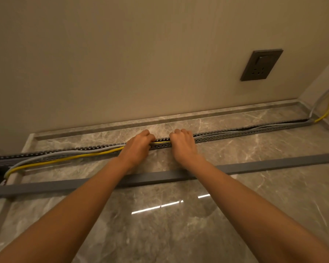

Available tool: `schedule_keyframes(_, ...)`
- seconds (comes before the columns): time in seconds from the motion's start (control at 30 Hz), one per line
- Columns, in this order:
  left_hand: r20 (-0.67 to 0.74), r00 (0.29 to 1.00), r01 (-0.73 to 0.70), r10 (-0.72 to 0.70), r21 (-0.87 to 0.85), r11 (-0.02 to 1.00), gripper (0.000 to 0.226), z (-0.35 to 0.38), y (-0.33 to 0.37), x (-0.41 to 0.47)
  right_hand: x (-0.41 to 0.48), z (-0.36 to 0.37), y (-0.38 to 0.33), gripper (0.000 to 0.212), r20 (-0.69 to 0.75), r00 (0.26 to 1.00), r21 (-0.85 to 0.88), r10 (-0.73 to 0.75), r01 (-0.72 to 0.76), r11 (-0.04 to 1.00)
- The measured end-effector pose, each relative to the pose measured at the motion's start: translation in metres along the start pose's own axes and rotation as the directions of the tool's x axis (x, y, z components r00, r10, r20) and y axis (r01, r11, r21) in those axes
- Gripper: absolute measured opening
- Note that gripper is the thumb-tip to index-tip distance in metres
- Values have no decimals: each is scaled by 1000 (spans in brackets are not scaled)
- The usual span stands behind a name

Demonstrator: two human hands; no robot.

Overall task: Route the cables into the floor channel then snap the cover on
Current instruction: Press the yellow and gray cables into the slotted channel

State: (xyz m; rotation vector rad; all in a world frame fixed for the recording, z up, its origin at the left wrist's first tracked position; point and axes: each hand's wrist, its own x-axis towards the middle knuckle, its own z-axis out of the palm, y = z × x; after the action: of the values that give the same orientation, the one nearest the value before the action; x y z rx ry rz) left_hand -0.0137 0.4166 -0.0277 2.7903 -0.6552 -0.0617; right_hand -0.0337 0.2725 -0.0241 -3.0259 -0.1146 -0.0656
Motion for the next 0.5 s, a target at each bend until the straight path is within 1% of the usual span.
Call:
schedule_keyframes(0.1,-61,998,6,-8,-25,1000,26,-7,-19,-13,-1,1,-15,28,-27,998,19,-51,51,998)
schedule_keyframes(0.23,-86,995,54,-50,42,998,23,-18,-46,-30,5,3,-48,27,-36,988,70,-152,154,986)
schedule_keyframes(0.33,-84,996,21,-13,102,995,25,-22,-61,-42,6,8,-71,30,-1,979,104,-206,205,973)
schedule_keyframes(0.4,-65,997,-25,36,158,987,29,-24,-70,-50,6,12,-80,31,4,980,112,-197,195,974)
schedule_keyframes(0.47,2,997,-82,83,214,973,39,-23,-79,-56,6,16,-84,30,-6,989,125,-150,149,981)
schedule_keyframes(0.5,9,995,-95,95,236,967,41,-23,-84,-58,6,18,-85,30,-7,991,128,-131,131,983)
